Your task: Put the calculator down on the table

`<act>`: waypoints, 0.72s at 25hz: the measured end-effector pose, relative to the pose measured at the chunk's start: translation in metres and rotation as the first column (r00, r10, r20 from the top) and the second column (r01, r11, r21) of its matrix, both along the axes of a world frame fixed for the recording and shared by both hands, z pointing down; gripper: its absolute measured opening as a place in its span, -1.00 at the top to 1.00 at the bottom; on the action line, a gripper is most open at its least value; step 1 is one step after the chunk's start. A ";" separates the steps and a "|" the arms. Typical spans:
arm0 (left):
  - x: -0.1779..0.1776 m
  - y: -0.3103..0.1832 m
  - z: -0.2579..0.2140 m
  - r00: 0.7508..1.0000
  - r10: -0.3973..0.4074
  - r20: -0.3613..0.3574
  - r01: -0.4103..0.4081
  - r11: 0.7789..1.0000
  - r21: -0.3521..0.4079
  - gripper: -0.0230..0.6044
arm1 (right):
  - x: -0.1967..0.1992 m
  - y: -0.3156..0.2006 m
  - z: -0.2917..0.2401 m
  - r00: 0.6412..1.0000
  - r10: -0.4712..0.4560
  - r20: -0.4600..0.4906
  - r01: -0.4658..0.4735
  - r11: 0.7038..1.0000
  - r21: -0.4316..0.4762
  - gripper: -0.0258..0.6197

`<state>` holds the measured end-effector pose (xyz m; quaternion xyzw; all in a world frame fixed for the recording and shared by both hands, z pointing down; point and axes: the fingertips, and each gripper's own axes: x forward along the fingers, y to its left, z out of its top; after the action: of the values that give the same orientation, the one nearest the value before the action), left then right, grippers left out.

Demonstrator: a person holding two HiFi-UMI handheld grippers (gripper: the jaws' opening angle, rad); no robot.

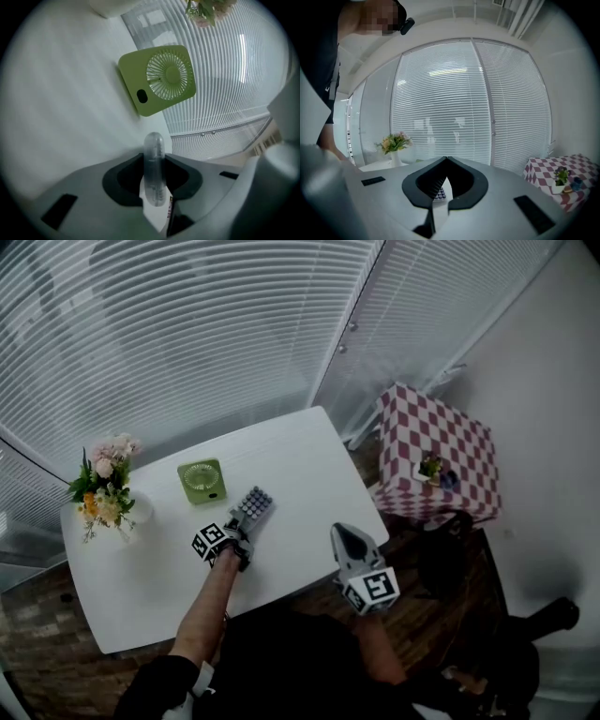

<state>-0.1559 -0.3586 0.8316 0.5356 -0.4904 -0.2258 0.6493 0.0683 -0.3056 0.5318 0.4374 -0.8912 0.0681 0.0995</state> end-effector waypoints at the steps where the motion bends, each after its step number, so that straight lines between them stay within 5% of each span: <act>1: 0.000 0.000 0.000 1.000 0.005 0.011 -0.005 1.000 0.002 0.61 | 0.000 0.001 0.000 1.000 -0.001 0.001 0.001 1.000 -0.002 0.90; 11: -0.002 0.008 0.010 0.997 0.020 0.081 -0.009 0.992 -0.129 0.57 | -0.006 0.008 0.004 1.000 -0.030 -0.008 0.030 0.999 -0.020 0.90; 15: -0.007 0.012 0.004 0.991 0.015 0.133 0.008 0.985 -0.173 0.18 | -0.006 0.009 0.006 0.999 -0.035 0.037 0.037 0.998 -0.044 0.90; 18: -0.015 0.016 0.001 0.986 -0.005 0.168 0.038 0.980 -0.196 0.13 | -0.007 0.010 0.006 0.997 -0.032 0.077 0.036 0.997 -0.061 0.90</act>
<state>-0.1706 -0.3422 0.8326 0.4797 -0.5690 -0.1371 0.6537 0.0616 -0.2960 0.5377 0.4159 -0.8991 0.1107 0.0802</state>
